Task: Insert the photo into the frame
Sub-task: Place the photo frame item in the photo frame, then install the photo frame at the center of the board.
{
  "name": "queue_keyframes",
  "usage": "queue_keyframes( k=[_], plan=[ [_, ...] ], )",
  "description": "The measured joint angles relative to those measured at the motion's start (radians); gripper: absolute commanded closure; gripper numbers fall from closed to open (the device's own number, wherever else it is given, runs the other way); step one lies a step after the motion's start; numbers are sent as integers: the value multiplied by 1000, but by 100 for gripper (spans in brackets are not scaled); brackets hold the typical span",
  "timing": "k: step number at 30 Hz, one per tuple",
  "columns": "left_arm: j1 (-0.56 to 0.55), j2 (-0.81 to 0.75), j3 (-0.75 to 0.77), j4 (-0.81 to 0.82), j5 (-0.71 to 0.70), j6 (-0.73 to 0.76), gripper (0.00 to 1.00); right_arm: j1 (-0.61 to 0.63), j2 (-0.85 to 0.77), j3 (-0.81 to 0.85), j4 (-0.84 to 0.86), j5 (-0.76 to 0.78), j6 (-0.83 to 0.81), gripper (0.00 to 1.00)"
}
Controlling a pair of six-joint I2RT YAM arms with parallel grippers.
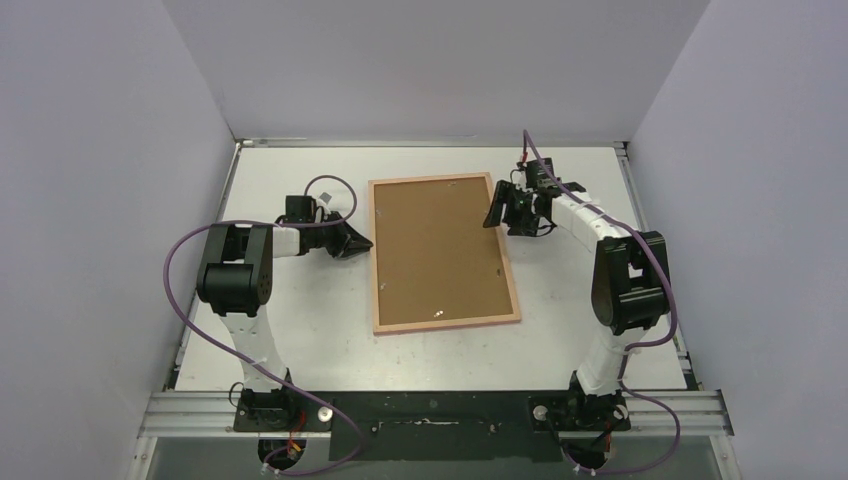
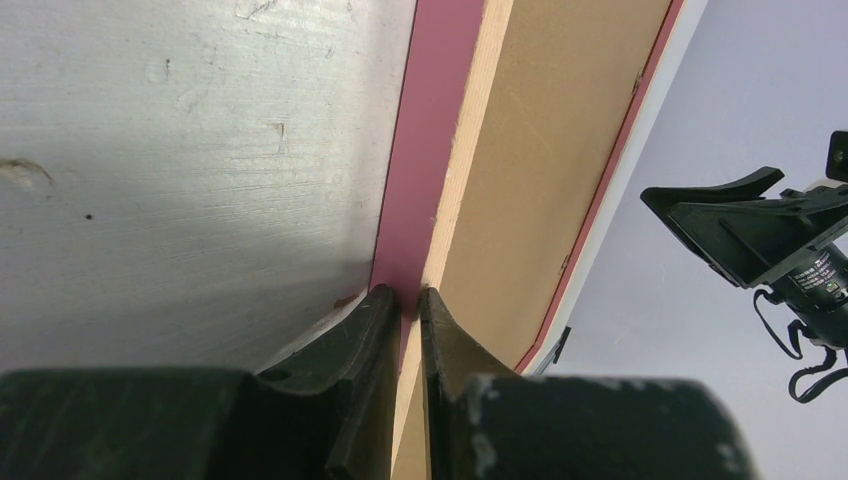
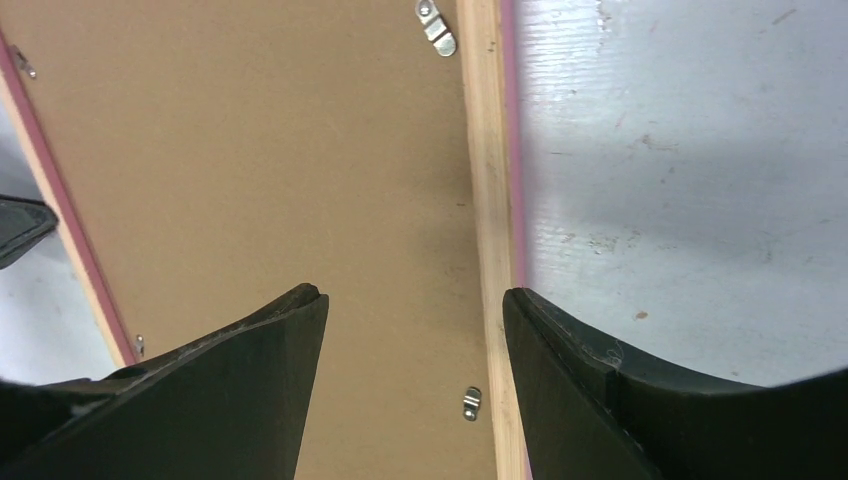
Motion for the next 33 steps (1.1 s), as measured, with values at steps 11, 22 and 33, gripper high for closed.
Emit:
queue_keyframes(
  k=[11, 22, 33],
  plan=[
    [-9, 1, 31, -63, -24, 50, 72, 5, 0, 0, -42, 138, -11, 33],
    [-81, 1, 109, -172, -116, 108, 66, 44, 78, 0, -69, 159, -12, 42],
    [-139, -9, 193, -319, -240, 199, 52, 69, 96, -3, -87, 212, -19, 47]
  ],
)
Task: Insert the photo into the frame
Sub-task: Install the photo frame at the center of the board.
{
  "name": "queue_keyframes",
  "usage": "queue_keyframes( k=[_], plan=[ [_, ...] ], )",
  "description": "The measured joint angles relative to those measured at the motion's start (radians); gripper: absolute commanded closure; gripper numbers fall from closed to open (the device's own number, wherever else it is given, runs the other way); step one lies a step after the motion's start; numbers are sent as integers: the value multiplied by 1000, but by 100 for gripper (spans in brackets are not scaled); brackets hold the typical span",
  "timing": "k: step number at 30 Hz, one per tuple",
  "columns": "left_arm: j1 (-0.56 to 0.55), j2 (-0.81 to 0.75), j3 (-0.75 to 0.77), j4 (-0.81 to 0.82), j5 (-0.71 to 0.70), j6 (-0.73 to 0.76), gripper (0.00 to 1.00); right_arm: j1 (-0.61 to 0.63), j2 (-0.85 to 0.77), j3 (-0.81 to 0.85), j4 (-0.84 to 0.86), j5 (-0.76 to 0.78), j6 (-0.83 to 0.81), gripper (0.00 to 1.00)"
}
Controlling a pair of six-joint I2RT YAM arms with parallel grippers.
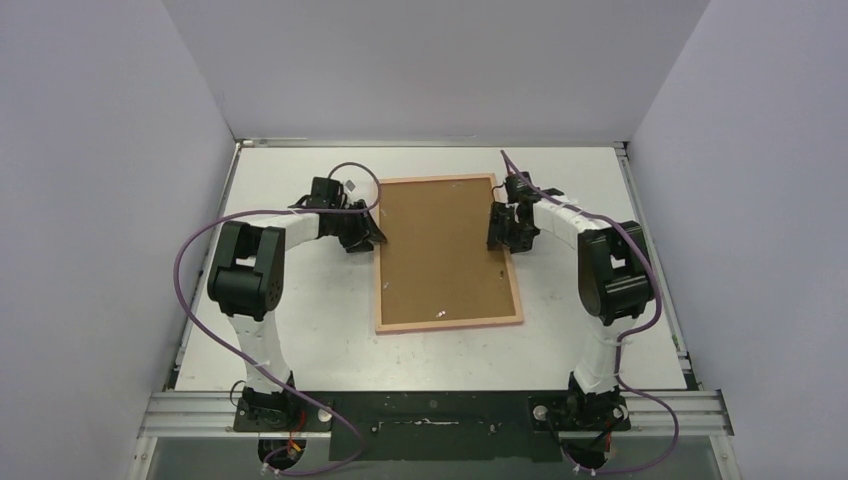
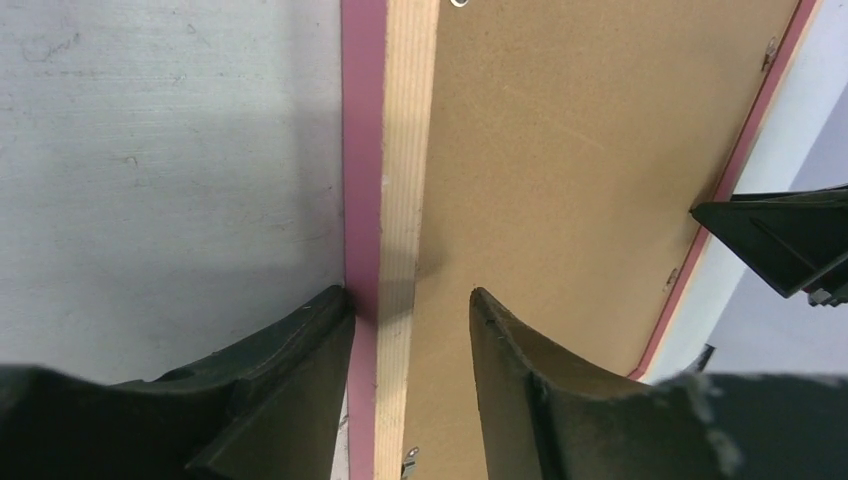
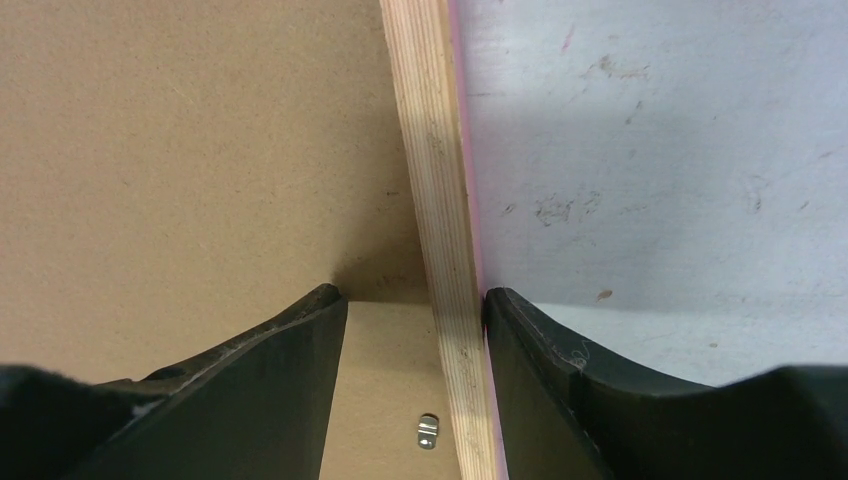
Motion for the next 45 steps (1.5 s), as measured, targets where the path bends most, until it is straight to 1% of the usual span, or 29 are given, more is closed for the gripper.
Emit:
queue_keyframes(
  k=[5, 6, 8, 11, 14, 18, 20, 22, 27, 30, 32, 37, 45],
  plan=[
    [-17, -10, 21, -30, -53, 30, 42, 37, -17, -21, -5, 37, 39, 46],
    [-21, -14, 23, -35, -69, 37, 40, 45, -23, -27, -6, 47, 51, 45],
    [-26, -23, 23, -43, -95, 46, 38, 63, -32, -34, -17, 65, 79, 38],
    [-35, -31, 24, -52, -124, 59, 34, 84, -44, -35, -43, 100, 96, 32],
    [-48, -40, 27, -72, -170, 71, 34, 101, -79, -44, -66, 149, 89, 31],
    [-58, -54, 23, -95, -227, 84, 36, 114, -180, -96, -97, 207, 82, 33],
    [-58, -55, 22, -101, -235, 86, 37, 114, -226, -128, -109, 226, 82, 34],
    [-57, -55, 22, -102, -237, 89, 40, 115, -247, -149, -119, 229, 82, 36],
    [-55, -55, 16, -100, -241, 92, 50, 134, -242, -179, -122, 209, 83, 40],
    [-50, -55, 13, -101, -242, 94, 55, 146, -227, -186, -114, 188, 90, 42],
    [-50, -55, 12, -103, -243, 94, 58, 151, -215, -195, -108, 178, 97, 46],
    [-50, -55, 8, -105, -243, 93, 61, 153, -181, -200, -97, 176, 110, 52],
    [-50, -51, 8, -106, -240, 90, 63, 153, -175, -203, -86, 176, 119, 57]
  ],
)
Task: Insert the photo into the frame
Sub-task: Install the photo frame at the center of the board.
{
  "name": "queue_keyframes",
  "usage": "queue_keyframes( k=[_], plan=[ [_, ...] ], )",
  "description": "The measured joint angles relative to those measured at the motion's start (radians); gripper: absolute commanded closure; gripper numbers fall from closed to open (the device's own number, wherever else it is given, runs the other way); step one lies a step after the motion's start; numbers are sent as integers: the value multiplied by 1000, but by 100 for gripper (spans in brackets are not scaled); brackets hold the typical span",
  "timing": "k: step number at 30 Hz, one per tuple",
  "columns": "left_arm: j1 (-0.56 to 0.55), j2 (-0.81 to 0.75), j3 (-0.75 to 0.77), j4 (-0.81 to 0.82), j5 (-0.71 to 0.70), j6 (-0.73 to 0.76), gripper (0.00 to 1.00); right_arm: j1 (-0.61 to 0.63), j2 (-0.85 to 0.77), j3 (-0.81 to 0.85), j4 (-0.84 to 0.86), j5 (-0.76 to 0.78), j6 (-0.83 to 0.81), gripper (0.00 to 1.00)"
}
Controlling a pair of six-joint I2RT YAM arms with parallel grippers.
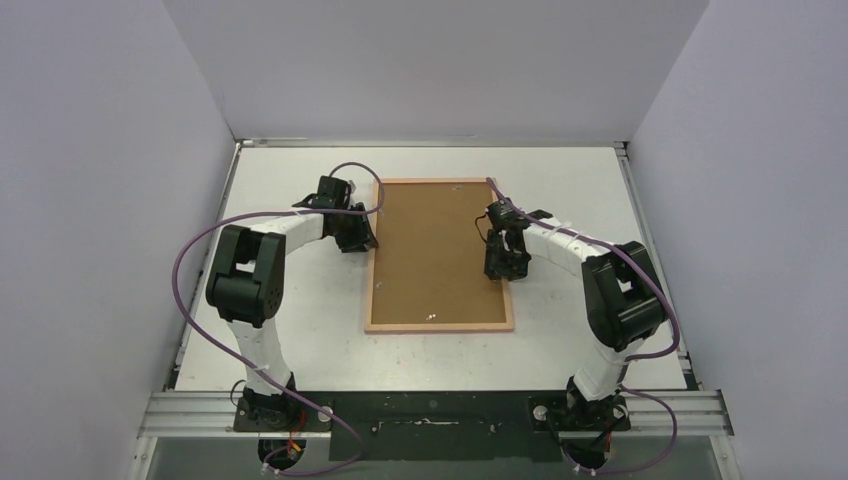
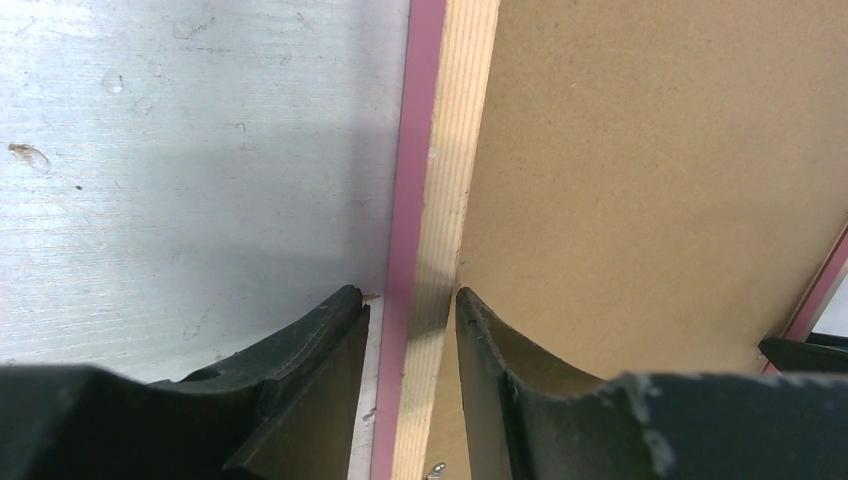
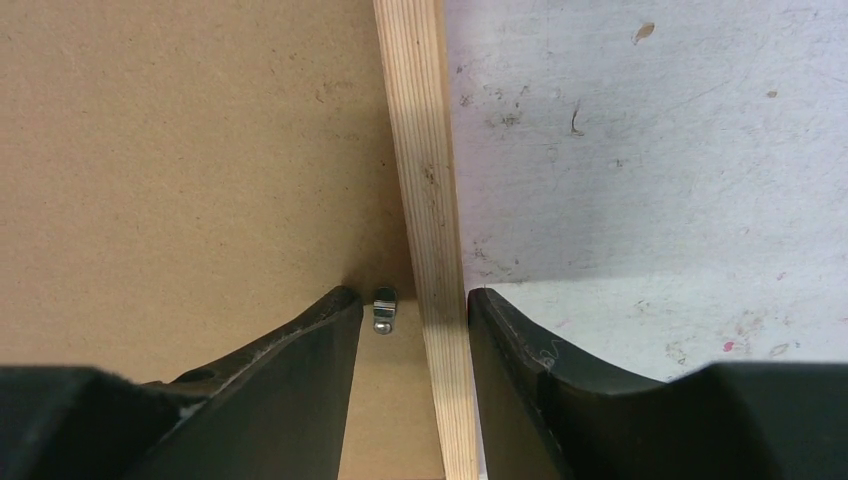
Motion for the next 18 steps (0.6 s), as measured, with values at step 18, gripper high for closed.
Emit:
queue_keyframes(
  k=[18],
  plan=[
    [6, 7, 0, 1, 13, -1, 71, 0, 0, -1, 0, 1, 1, 76]
  ],
)
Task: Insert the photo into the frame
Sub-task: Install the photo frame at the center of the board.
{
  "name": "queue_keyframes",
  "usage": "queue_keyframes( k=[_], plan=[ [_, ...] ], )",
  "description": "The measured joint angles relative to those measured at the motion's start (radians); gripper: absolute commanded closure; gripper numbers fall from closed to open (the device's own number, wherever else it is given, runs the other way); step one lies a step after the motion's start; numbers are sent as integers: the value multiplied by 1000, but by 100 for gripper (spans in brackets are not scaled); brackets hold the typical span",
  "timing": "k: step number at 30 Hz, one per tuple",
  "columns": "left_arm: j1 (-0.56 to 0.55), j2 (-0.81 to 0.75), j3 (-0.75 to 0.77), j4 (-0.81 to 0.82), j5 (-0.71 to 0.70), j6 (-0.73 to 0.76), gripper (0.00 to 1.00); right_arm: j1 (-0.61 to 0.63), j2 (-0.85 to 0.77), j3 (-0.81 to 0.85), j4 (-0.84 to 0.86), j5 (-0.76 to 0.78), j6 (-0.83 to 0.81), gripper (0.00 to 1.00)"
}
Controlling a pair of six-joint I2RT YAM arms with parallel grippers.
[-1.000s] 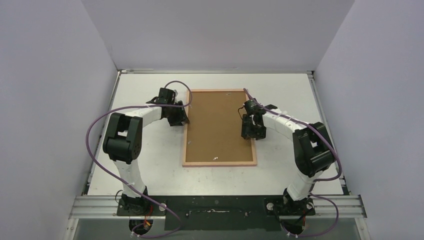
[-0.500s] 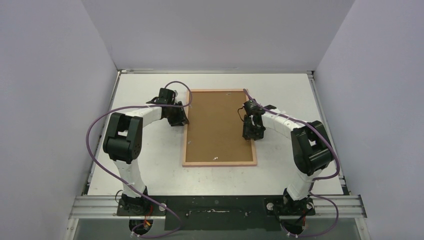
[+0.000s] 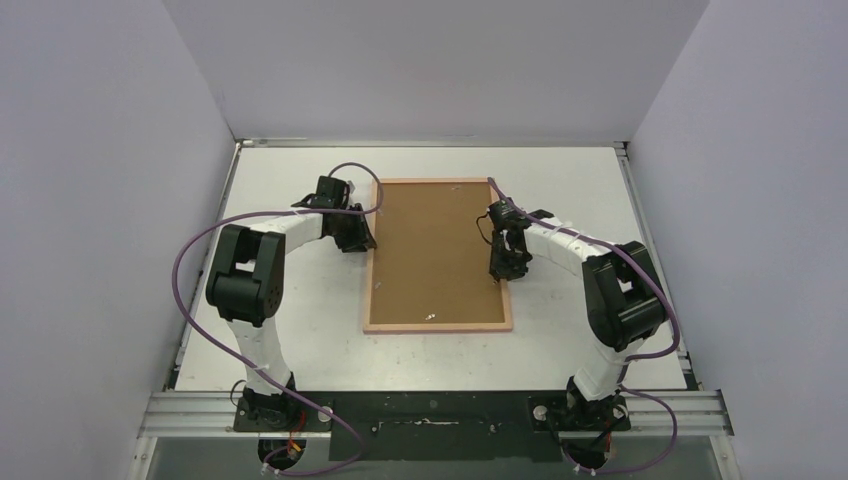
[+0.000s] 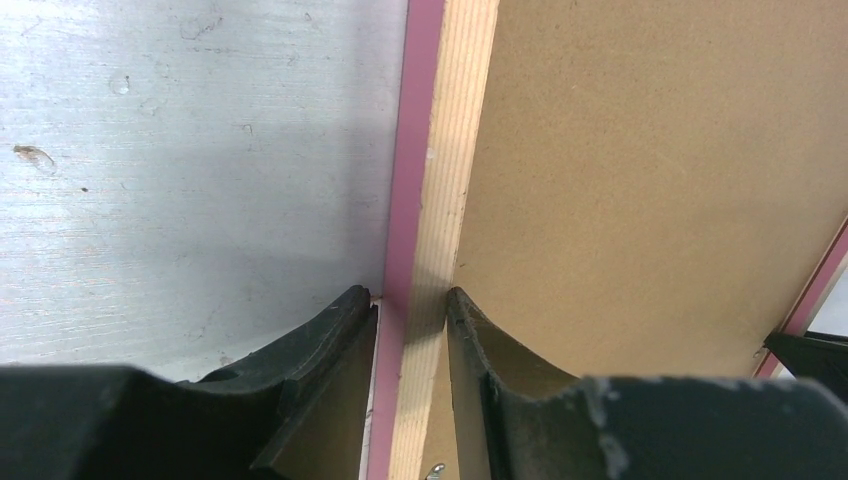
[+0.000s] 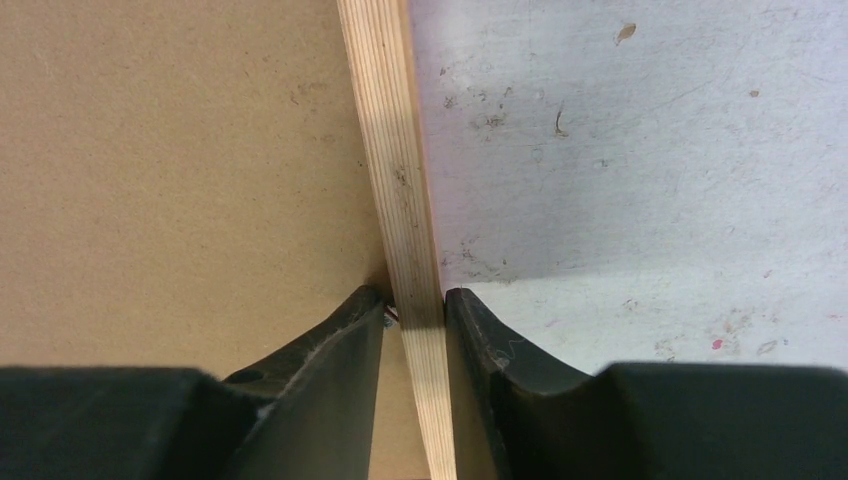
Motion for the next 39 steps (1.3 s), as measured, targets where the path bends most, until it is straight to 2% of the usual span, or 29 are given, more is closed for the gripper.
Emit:
queue_keyframes(
  k=[11, 17, 39],
  plan=[
    [2, 4, 0, 1, 11, -3, 71, -6, 0, -3, 2, -1, 0, 79],
    [2, 4, 0, 2, 16, -3, 71, -8, -6, -13, 15, -11, -13, 74],
    [6, 8, 0, 6, 30, -8, 71, -32, -27, -45, 62, -98, -180, 76]
  ],
)
